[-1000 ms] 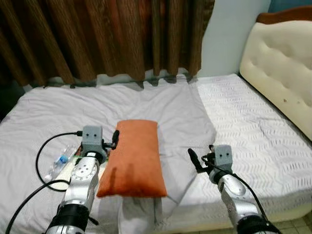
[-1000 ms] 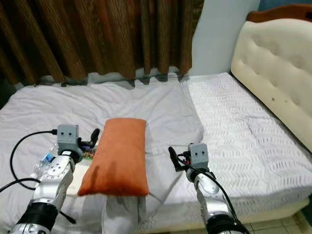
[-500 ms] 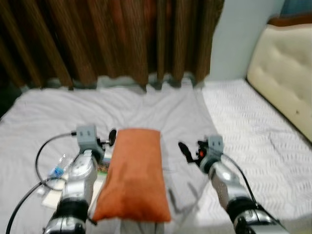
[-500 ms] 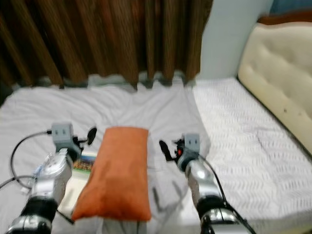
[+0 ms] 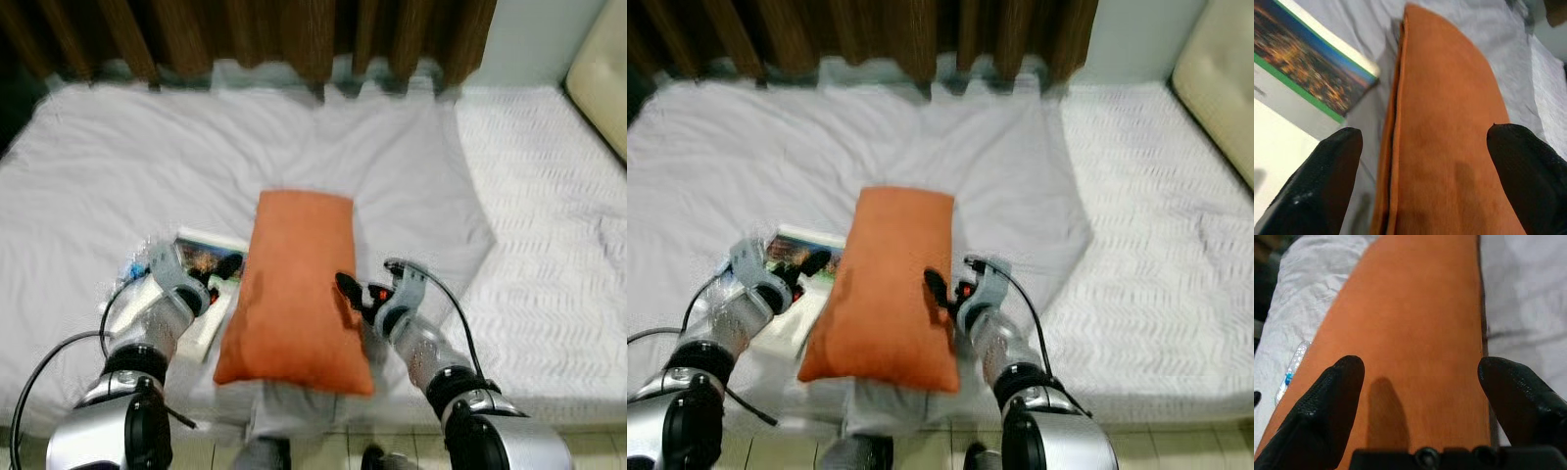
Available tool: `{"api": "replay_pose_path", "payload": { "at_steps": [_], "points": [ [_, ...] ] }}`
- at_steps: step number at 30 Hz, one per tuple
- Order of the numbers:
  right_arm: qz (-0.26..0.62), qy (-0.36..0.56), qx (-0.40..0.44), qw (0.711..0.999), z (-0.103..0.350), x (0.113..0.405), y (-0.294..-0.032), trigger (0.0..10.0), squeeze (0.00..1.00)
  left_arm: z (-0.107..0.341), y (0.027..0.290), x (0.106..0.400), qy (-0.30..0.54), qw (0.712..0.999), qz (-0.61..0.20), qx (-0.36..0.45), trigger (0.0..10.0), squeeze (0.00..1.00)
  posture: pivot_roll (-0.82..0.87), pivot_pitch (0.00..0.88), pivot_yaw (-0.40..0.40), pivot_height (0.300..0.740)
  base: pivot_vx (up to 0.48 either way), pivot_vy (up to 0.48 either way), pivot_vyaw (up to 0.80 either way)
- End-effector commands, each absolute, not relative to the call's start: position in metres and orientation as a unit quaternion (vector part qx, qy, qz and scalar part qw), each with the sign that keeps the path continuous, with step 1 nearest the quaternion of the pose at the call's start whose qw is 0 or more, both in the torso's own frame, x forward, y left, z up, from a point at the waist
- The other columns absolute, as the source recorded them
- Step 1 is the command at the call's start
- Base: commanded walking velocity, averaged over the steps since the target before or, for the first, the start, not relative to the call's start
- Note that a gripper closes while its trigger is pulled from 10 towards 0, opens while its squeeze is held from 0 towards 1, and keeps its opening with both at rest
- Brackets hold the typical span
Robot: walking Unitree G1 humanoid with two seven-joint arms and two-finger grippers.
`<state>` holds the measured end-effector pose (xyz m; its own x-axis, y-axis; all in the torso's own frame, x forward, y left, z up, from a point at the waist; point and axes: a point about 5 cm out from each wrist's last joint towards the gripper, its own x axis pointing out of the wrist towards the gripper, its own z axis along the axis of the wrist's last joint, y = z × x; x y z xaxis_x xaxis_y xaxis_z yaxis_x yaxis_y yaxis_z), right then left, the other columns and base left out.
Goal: Clean up the room
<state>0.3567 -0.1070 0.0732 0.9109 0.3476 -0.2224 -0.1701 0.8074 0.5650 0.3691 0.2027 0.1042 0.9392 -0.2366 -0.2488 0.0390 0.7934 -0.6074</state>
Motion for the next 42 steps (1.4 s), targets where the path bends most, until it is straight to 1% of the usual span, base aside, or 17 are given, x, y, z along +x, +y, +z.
{"api": "replay_pose_path", "payload": {
  "at_steps": [1, 6, 10, 15, 18, 21, 24, 25, 26, 27, 28, 29, 31, 34, 36, 39, 42],
  "points": [
    [0.126, 0.167, 0.298, 0.931, 0.073, 0.357, -0.105, 10.0, 0.00, 0.108, 0.205, 0.371, 0.152, 0.929, -0.079, -0.329, 10.0, 0.00, 0.08, 0.511, 0.025, 0.740, 0.000, 0.000, 0.00],
    [0.121, 0.157, 0.317, 0.927, 0.075, 0.358, -0.106, 10.0, 0.00, 0.115, 0.200, 0.376, 0.141, 0.926, -0.092, -0.337, 10.0, 0.00, 0.06, 0.519, 0.031, 0.740, 0.000, 0.000, 0.00],
    [0.117, 0.154, 0.358, 0.914, 0.076, 0.359, -0.107, 10.0, 0.00, 0.116, 0.193, 0.377, 0.144, 0.920, -0.108, -0.348, 10.0, 0.00, 0.05, 0.519, 0.040, 0.740, 0.000, 0.000, 0.00],
    [0.124, 0.163, 0.361, 0.910, 0.073, 0.357, -0.100, 10.0, 0.00, 0.116, 0.167, 0.379, 0.154, 0.906, -0.153, -0.363, 10.0, 0.00, 0.04, 0.526, 0.048, 0.740, 0.000, 0.000, 0.00],
    [0.130, 0.166, 0.359, 0.909, 0.073, 0.356, -0.096, 10.0, 0.00, 0.116, 0.156, 0.379, 0.155, 0.898, -0.171, -0.374, 10.0, 0.00, 0.03, 0.529, 0.052, 0.740, 0.000, 0.000, 0.00],
    [0.138, 0.167, 0.357, 0.909, 0.074, 0.356, -0.091, 10.0, 0.00, 0.107, 0.141, 0.375, 0.181, 0.892, -0.195, -0.365, 10.0, 0.00, 0.02, 0.530, 0.057, 0.740, 0.000, 0.000, 0.00],
    [0.141, 0.168, 0.357, 0.908, 0.074, 0.355, -0.088, 10.0, 0.00, 0.093, 0.137, 0.369, 0.219, 0.894, -0.181, -0.346, 10.0, 0.00, 0.02, 0.527, 0.060, 0.740, 0.000, 0.000, 0.00],
    [0.145, 0.181, 0.355, 0.905, 0.070, 0.353, -0.082, 10.0, 0.00, 0.075, 0.139, 0.360, 0.262, 0.898, -0.148, -0.320, 10.0, 0.00, 0.03, 0.523, 0.063, 0.740, 0.000, 0.000, 0.00],
    [0.145, 0.181, 0.355, 0.905, 0.070, 0.353, -0.082, 10.0, 0.00, 0.075, 0.139, 0.360, 0.262, 0.898, -0.148, -0.320, 10.0, 0.00, 0.03, 0.523, 0.063, 0.740, 0.000, 0.000, 0.00],
    [0.147, 0.190, 0.360, 0.902, 0.067, 0.350, -0.079, 10.0, 0.00, 0.068, 0.141, 0.356, 0.274, 0.901, -0.129, -0.311, 10.0, 0.00, 0.03, 0.522, 0.063, 0.740, 0.000, 0.000, 0.00],
    [0.149, 0.197, 0.360, 0.900, 0.064, 0.348, -0.076, 9.7, 0.00, 0.064, 0.143, 0.354, 0.276, 0.901, -0.119, -0.312, 10.0, 0.00, 0.03, 0.516, 0.062, 0.740, 0.000, 0.000, 0.00],
    [0.149, 0.205, 0.359, 0.898, 0.062, 0.346, -0.073, 0.0, 0.00, 0.062, 0.144, 0.353, 0.276, 0.901, -0.113, -0.314, 0.2, 0.00, 0.03, 0.516, 0.062, 0.740, 0.000, 0.000, 0.00],
    [0.145, 0.234, 0.369, 0.888, 0.051, 0.338, -0.067, 0.0, 0.00, 0.059, 0.147, 0.352, 0.272, 0.906, -0.100, -0.309, 0.0, 0.00, 0.02, 0.507, 0.055, 0.740, 0.000, 0.000, 0.00],
    [0.130, 0.247, 0.386, 0.879, 0.044, 0.333, -0.068, 0.0, 0.00, 0.059, 0.147, 0.352, 0.270, 0.909, -0.105, -0.301, 0.0, 0.00, 0.03, 0.502, 0.053, 0.740, 0.000, 0.000, 0.00],
    [0.123, 0.254, 0.403, 0.871, 0.039, 0.329, -0.068, 0.0, 0.00, 0.058, 0.145, 0.351, 0.273, 0.914, -0.111, -0.279, 0.0, 0.00, 0.03, 0.501, 0.053, 0.740, 0.000, 0.000, 0.00],
    [0.132, 0.260, 0.405, 0.867, 0.036, 0.326, -0.064, 0.0, 0.00, 0.056, 0.144, 0.350, 0.275, 0.921, -0.109, -0.255, 0.0, 0.00, 0.03, 0.499, 0.053, 0.740, 0.000, 0.000, 0.00],
    [0.140, 0.265, 0.390, 0.871, 0.033, 0.322, -0.061, 0.0, 0.00, 0.059, 0.149, 0.353, 0.249, 0.927, -0.085, -0.268, 0.0, 0.00, 0.03, 0.496, 0.052, 0.740, 0.000, 0.000, 0.00]
  ]
}}
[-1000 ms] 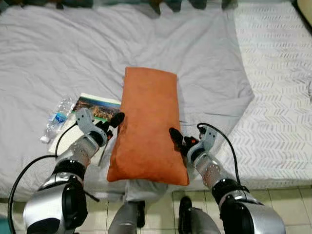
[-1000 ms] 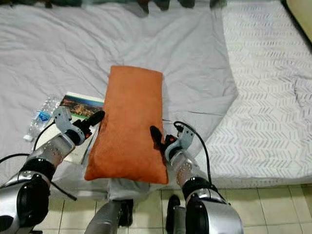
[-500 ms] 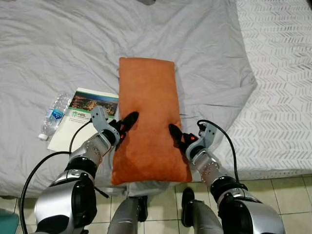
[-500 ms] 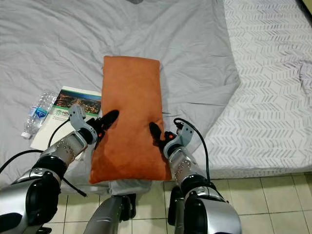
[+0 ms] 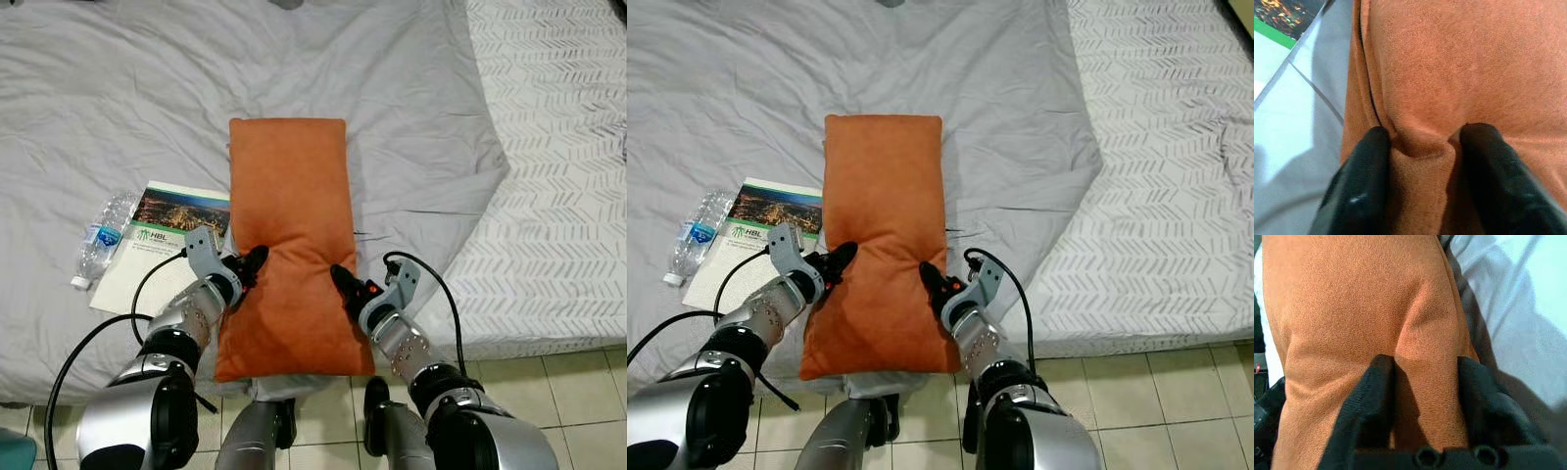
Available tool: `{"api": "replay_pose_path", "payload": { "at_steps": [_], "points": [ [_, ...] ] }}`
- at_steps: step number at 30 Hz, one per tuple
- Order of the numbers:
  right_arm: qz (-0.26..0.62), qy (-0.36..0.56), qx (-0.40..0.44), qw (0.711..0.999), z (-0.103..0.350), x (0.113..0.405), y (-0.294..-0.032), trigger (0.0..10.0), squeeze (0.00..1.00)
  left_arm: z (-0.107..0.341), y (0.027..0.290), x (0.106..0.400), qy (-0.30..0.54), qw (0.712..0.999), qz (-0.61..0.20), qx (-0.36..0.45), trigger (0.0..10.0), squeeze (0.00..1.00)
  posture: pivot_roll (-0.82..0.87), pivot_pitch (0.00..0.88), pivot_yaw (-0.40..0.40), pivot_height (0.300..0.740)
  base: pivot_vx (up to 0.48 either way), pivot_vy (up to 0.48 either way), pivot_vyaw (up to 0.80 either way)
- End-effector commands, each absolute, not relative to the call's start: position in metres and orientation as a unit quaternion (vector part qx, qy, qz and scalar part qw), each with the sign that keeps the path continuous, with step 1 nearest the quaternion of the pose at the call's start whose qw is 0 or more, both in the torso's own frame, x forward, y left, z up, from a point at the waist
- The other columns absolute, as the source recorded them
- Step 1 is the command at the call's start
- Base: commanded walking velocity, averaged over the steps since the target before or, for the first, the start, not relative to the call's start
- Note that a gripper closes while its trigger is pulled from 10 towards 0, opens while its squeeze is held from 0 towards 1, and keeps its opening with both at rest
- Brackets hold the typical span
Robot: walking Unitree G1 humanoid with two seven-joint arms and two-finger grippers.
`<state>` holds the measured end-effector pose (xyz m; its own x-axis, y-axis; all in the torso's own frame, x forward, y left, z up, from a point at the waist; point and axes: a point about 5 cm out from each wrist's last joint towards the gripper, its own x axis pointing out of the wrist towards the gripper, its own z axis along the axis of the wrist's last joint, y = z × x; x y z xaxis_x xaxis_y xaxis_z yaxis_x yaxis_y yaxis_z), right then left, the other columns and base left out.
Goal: Clean up the room
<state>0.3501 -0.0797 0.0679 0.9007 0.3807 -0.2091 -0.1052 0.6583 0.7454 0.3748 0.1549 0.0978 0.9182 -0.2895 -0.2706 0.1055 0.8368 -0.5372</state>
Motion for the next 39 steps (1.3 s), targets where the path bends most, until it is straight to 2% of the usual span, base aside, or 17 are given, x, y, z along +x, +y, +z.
{"api": "replay_pose_path", "payload": {
  "at_steps": [1, 5, 7, 11, 14, 15, 17, 19, 22, 23, 25, 30, 34, 35, 37, 38, 39],
  "points": [
    [0.143, 0.264, 0.387, 0.872, 0.033, 0.322, -0.060, 0.0, 0.00, 0.059, 0.149, 0.353, 0.245, 0.927, -0.081, -0.270, 0.0, 0.00, 0.04, 0.493, 0.056, 0.740, 0.000, 0.000, 0.00],
    [0.151, 0.262, 0.379, 0.875, 0.034, 0.321, -0.056, 0.0, 0.00, 0.052, 0.142, 0.348, 0.248, 0.926, -0.084, -0.272, 0.0, 0.00, 0.04, 0.479, 0.069, 0.740, 0.000, 0.000, 0.00],
    [0.159, 0.238, 0.380, 0.880, 0.039, 0.324, -0.055, 0.0, 0.00, 0.033, 0.124, 0.331, 0.264, 0.926, -0.133, -0.234, 0.0, 0.00, 0.04, 0.458, 0.072, 0.740, 0.000, 0.000, 0.00],
    [0.161, 0.236, 0.354, 0.891, 0.033, 0.320, -0.059, 0.0, 0.00, 0.032, 0.128, 0.329, 0.245, 0.933, -0.134, -0.225, 0.0, 0.00, 0.05, 0.428, 0.067, 0.740, 0.000, 0.000, 0.00],
    [0.152, 0.229, 0.317, 0.908, 0.027, 0.316, -0.071, 0.0, 0.00, 0.047, 0.138, 0.340, 0.209, 0.950, -0.136, -0.185, 0.0, 0.00, 0.06, 0.386, 0.059, 0.740, 0.000, 0.000, 0.00],
    [0.147, 0.226, 0.308, 0.913, 0.027, 0.317, -0.074, 0.0, 0.00, 0.050, 0.139, 0.341, 0.206, 0.952, -0.133, -0.185, 0.0, 0.00, 0.05, 0.363, 0.063, 0.740, 0.000, 0.000, 0.00],
    [0.170, 0.143, 0.286, 0.932, 0.056, 0.334, -0.082, 0.0, 0.00, 0.076, 0.142, 0.355, 0.151, 0.968, -0.160, -0.117, 0.0, 0.00, 0.03, 0.265, 0.057, 0.740, 0.000, 0.000, 0.00],
    [0.172, 0.123, 0.284, 0.935, 0.063, 0.337, -0.085, 0.0, 0.00, 0.083, 0.143, 0.359, 0.137, 0.972, -0.162, -0.105, 0.0, 0.00, 0.03, 0.265, 0.057, 0.740, 0.000, 0.000, 0.00],
    [0.172, 0.043, 0.243, 0.954, 0.095, 0.346, -0.099, 0.0, 0.00, 0.122, 0.142, 0.375, 0.061, 0.981, -0.178, -0.048, 0.0, 0.00, 0.01, 0.126, 0.048, 0.740, 0.000, 0.000, 0.00],
    [0.172, 0.043, 0.243, 0.954, 0.095, 0.346, -0.099, 0.0, 0.00, 0.122, 0.142, 0.375, 0.061, 0.981, -0.178, -0.048, 0.0, 0.00, 0.01, 0.126, 0.048, 0.740, 0.000, 0.000, 0.00],
    [0.166, -0.067, 0.163, 0.970, 0.142, 0.355, -0.113, 0.0, 0.00, 0.166, 0.135, 0.387, -0.020, 0.979, -0.201, -0.023, 0.0, 0.00, -0.02, 0.001, 0.066, 0.740, 0.000, 0.000, 0.00],
    [0.120, -0.139, 0.142, 0.973, 0.173, 0.359, -0.133, 0.0, 0.00, 0.184, 0.126, 0.388, -0.056, 0.974, -0.220, -0.011, 0.0, 0.00, -0.03, 0.000, 0.071, 0.740, 0.000, 0.000, 0.00],
    [0.088, -0.159, 0.139, 0.973, 0.180, 0.353, -0.144, 0.0, 0.00, 0.184, 0.122, 0.385, -0.060, 0.974, -0.220, 0.000, 0.0, 0.00, -0.05, 0.000, 0.083, 0.740, 0.000, 0.000, 0.00],
    [0.076, -0.153, 0.129, 0.977, 0.176, 0.351, -0.147, 0.0, 0.00, 0.183, 0.120, 0.384, -0.066, 0.975, -0.212, 0.007, 1.3, 0.00, -0.06, 0.000, 0.082, 0.740, 0.000, 0.000, 0.00],
    [0.068, -0.148, 0.120, 0.979, 0.173, 0.349, -0.149, 0.0, 0.00, 0.183, 0.119, 0.383, -0.071, 0.976, -0.206, 0.012, 1.3, 0.00, -0.06, 0.000, 0.082, 0.740, 0.000, 0.000, 0.00],
    [0.063, -0.130, 0.101, 0.984, 0.166, 0.346, -0.152, 10.0, 0.00, 0.181, 0.115, 0.380, -0.075, 0.976, -0.202, 0.003, 10.0, 0.00, -0.07, 0.000, 0.084, 0.740, 0.000, 0.000, 0.00],
    [0.064, -0.128, 0.090, 0.986, 0.163, 0.344, -0.153, 10.0, 0.00, 0.180, 0.114, 0.379, -0.080, 0.978, -0.195, 0.008, 10.0, 0.00, -0.07, 0.000, 0.089, 0.740, 0.000, 0.000, 0.00]
  ]
}}
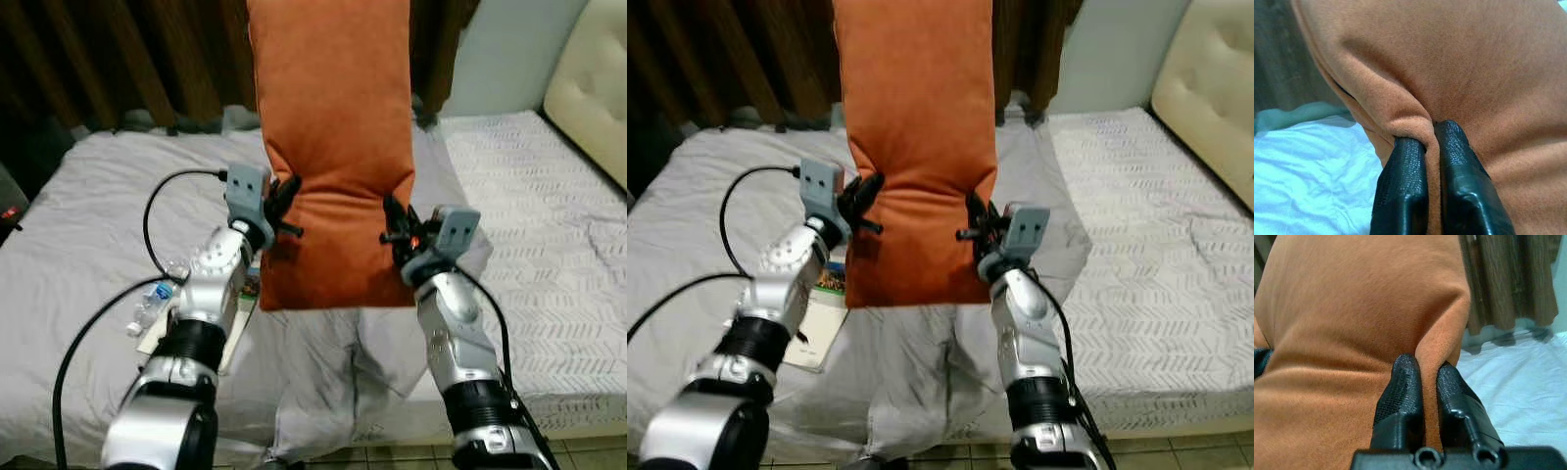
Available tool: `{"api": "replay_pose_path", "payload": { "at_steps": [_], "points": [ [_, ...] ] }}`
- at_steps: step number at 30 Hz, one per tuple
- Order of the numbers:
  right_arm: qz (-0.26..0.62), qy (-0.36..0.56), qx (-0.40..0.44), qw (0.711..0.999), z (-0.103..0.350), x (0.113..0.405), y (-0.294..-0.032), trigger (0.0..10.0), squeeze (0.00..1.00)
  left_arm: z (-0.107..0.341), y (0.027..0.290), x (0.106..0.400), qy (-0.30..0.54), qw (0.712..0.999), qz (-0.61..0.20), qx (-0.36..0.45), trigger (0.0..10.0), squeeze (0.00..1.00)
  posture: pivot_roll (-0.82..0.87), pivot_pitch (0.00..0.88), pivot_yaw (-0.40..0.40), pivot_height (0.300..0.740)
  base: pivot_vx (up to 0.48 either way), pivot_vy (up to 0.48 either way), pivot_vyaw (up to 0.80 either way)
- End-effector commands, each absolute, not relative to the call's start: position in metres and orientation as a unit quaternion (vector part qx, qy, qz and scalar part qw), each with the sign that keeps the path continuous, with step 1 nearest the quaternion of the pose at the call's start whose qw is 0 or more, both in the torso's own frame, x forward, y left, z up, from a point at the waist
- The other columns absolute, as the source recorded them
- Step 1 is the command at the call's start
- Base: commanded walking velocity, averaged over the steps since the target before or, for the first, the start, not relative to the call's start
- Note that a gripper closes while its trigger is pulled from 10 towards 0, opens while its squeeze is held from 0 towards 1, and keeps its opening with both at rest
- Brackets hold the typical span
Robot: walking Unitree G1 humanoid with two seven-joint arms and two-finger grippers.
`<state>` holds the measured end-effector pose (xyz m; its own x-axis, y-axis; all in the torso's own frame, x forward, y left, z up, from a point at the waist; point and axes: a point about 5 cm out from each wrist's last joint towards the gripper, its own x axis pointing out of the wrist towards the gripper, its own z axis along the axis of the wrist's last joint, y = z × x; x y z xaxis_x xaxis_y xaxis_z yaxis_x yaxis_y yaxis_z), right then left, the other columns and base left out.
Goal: Clean up the room
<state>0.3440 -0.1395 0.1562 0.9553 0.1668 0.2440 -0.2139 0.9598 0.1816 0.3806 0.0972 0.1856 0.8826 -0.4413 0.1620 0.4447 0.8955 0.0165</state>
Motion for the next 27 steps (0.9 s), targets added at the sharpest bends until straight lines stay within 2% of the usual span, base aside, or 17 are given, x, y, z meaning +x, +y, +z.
{"api": "replay_pose_path", "payload": {
  "at_steps": [1, 11, 17, 23, 24, 27],
  "points": [
    [0.064, -0.128, 0.090, 0.986, 0.163, 0.344, -0.153, 10.0, 0.00, 0.180, 0.114, 0.379, -0.080, 0.978, -0.195, 0.008, 10.0, 0.00, -0.07, 0.000, 0.089, 0.740, 0.000, 0.000, 0.00],
    [0.051, -0.079, 0.046, 0.995, 0.134, 0.333, -0.163, 10.0, 0.00, 0.161, 0.101, 0.375, -0.068, 0.976, -0.202, 0.040, 10.0, 0.00, -0.12, 0.000, 0.098, 0.740, 0.268, -0.334, 0.00],
    [0.055, -0.062, 0.047, 0.995, 0.125, 0.328, -0.161, 10.0, 0.00, 0.157, 0.110, 0.380, -0.049, 0.982, -0.179, 0.029, 10.0, 0.00, -0.14, 0.000, 0.107, 0.740, 0.329, -0.346, 0.00],
    [0.076, -0.042, 0.004, 0.996, 0.114, 0.323, -0.159, 10.0, 0.00, 0.146, 0.116, 0.378, -0.036, 0.987, -0.155, 0.020, 10.0, 0.00, -0.15, 0.000, 0.096, 0.740, 0.346, -0.328, 0.00],
    [0.070, -0.031, -0.004, 0.997, 0.108, 0.320, -0.164, 10.0, 0.00, 0.139, 0.127, 0.377, -0.030, 0.990, -0.138, 0.013, 10.0, 0.00, -0.14, 0.000, 0.083, 0.740, 0.371, -0.300, 0.00],
    [0.066, -0.024, -0.013, 0.997, 0.104, 0.317, -0.168, 10.0, 0.00, 0.135, 0.138, 0.375, -0.031, 0.991, -0.129, 0.004, 10.0, 0.00, -0.13, 0.000, 0.072, 0.740, 0.372, -0.299, 0.00]
  ]
}}
